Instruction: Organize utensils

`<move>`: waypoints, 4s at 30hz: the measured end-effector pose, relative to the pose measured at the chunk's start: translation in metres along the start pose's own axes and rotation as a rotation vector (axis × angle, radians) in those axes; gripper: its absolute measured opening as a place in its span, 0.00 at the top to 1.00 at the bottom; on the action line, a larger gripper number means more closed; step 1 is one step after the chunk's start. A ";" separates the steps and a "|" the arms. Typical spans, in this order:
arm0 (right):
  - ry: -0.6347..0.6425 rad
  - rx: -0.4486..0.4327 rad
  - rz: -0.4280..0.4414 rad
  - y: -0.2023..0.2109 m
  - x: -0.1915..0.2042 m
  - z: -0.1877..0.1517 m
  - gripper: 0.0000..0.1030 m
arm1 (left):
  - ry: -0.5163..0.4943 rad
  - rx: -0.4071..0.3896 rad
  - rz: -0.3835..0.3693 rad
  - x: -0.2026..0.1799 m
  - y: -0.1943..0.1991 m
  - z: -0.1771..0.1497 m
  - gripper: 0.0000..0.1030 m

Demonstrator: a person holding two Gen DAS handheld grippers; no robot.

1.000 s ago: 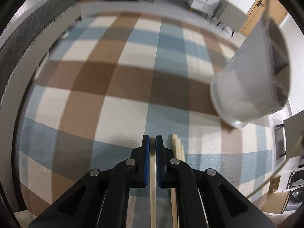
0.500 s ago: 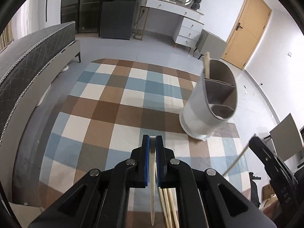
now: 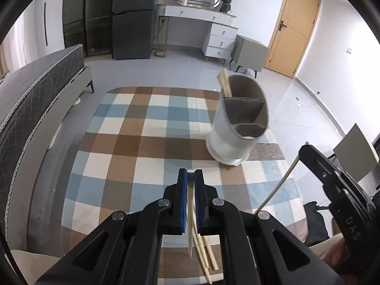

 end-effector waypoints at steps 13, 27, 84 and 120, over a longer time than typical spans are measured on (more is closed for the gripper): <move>0.010 -0.042 -0.033 0.017 -0.008 0.020 0.97 | -0.020 -0.017 -0.067 -0.017 0.011 0.016 1.00; -0.023 0.048 -0.019 -0.016 -0.028 -0.008 0.97 | 0.143 0.239 0.011 0.080 -0.063 -0.016 0.78; -0.017 -0.015 0.057 -0.006 -0.009 0.000 0.97 | 0.107 0.126 -0.009 0.081 -0.067 0.023 0.98; 0.109 -0.186 0.041 -0.052 -0.030 0.220 0.97 | 0.123 -0.585 -0.213 -0.013 -0.064 0.253 0.98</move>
Point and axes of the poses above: each gripper's, at about its wrist camera, not at the fingertips, and y roughly against the way its jaws point, x to its left, z to its top, the point moved 8 cm from there along -y, roughly the way its jaws point, and after that the axes turned 7 degrees about -z, right-handed, at the moved point
